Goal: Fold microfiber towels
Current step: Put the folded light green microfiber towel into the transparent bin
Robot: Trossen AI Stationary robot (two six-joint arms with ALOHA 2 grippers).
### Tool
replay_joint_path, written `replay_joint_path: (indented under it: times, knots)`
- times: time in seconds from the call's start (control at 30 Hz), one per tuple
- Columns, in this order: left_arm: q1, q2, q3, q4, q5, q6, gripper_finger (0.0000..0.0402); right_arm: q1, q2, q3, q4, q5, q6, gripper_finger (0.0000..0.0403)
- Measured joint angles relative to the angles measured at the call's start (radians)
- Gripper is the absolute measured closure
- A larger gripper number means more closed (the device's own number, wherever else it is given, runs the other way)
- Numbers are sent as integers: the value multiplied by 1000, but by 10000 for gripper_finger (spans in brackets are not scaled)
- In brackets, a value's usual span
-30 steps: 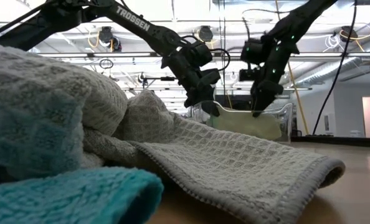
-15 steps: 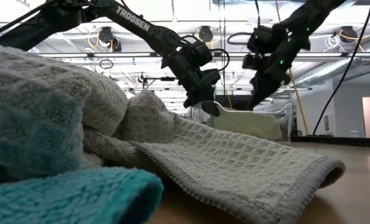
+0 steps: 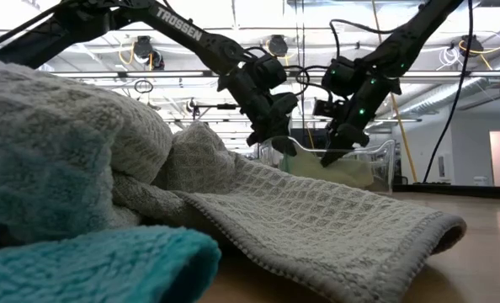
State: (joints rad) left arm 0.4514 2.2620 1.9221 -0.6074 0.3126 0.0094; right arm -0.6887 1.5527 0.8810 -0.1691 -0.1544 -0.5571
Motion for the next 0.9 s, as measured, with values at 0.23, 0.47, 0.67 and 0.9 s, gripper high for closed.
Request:
replay_joint_path:
  times: [0.23, 0.47, 0.67, 0.9]
  knots:
    - [-9, -80, 0, 7, -109, -2, 273, -49, 1, 0, 32, 0, 18, 402]
    - [-27, -109, 1, 72, -141, 81, 216, -68, 34, 1, 41, 0, 18, 403]
    - [-85, -58, 1, 144, -253, 181, 232, -73, 95, 4, 63, 51, 14, 403]
    - [-116, -49, 1, 150, -404, 193, 294, -74, 103, 1, 38, 74, 16, 403]
